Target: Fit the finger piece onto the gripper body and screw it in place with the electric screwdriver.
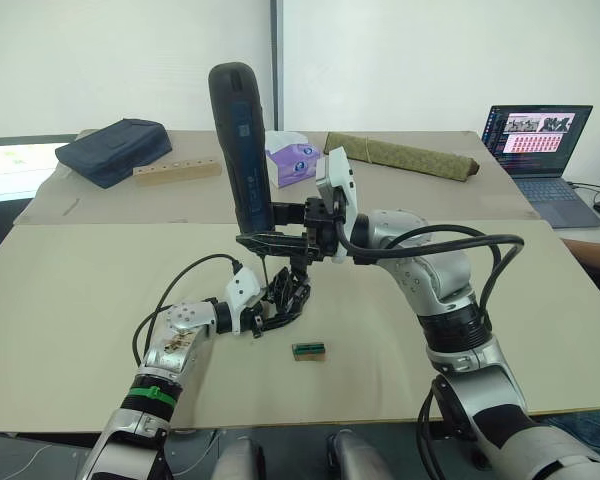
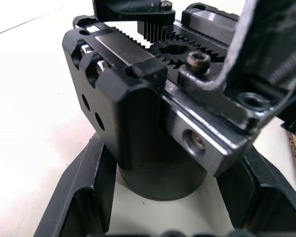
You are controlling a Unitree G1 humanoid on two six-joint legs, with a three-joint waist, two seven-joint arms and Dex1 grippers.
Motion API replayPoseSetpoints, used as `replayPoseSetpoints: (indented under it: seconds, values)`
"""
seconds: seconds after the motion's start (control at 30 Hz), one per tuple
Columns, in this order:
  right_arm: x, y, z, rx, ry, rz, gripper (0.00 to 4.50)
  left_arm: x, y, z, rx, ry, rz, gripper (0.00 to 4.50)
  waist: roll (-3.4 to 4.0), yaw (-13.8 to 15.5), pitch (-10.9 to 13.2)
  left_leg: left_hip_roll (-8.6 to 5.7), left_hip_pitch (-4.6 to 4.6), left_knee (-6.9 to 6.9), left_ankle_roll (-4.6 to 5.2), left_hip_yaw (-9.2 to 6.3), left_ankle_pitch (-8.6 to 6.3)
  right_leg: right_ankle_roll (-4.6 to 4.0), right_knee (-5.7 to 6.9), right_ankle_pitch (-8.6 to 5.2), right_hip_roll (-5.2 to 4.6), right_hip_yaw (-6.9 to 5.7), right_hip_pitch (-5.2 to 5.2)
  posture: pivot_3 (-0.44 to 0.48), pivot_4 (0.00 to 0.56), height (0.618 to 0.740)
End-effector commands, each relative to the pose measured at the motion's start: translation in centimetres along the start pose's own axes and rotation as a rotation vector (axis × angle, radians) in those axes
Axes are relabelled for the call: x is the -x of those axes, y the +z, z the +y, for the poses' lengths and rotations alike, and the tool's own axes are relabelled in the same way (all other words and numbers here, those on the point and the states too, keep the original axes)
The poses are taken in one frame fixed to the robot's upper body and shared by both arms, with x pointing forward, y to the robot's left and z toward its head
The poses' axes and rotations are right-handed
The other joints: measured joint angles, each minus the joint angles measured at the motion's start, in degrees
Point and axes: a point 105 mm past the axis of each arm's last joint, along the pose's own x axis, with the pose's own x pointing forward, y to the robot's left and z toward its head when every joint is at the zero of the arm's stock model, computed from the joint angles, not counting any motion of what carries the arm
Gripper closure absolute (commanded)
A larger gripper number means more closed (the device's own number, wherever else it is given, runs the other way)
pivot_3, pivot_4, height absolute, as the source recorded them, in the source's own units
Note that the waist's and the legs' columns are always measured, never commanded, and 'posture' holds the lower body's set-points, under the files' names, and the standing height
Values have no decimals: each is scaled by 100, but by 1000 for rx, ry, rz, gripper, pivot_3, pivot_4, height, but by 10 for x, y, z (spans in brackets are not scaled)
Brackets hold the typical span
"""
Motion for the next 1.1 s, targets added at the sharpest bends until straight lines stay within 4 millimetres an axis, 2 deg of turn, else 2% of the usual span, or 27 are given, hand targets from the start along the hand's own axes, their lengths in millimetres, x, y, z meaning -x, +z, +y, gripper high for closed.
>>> replayPoseSetpoints:
  seconds: [0.03,1.1]
  values:
    - [1,19,2,51,11,-54,2563,3,-20,-8,60,-20,63,2199,0,0,0,0,0,0,0,0,0,0,0,0,0,0,0,0,150,740]
    - [0,20,2,41,13,-52,2563,3,-19,-8,61,-22,66,2199,0,-1,0,0,0,0,0,0,0,0,0,0,0,0,0,0,150,740]
